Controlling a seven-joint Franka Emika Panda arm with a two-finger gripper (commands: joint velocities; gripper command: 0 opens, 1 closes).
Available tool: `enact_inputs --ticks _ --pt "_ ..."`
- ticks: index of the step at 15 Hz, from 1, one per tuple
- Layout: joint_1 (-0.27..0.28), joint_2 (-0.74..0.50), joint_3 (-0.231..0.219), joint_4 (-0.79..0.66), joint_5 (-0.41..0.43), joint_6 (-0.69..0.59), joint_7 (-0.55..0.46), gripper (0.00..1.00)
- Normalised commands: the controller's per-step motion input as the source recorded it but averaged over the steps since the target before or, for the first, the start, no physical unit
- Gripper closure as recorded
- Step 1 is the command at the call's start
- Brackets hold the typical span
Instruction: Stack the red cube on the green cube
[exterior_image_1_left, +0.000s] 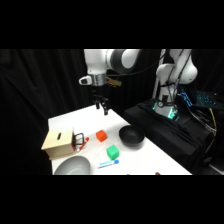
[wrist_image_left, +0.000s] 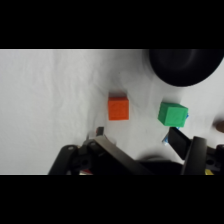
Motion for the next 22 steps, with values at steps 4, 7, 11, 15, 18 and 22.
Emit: enact_inputs --ticks 4,7,11,15,18,22 --pt "-0.082 0.38 0.052 0.29 0.033 0.19 -0.18 0.0" --pt "-0.122 0.3 0.081 0.21 0.049 0.19 -0.21 0.0" --pt "-0.137 0.2 0.108 0.09 0.038 0.21 -0.22 0.0" --pt "-0.135 0.14 0.122 -0.01 0.018 0.29 -0.22 0.0" --pt "-0.133 0.15 0.094 -0.01 -0.017 0.35 -0.16 0.0" --pt "-0.106 0.12 0.072 -0.05 -0.076 0.33 -0.09 0.0"
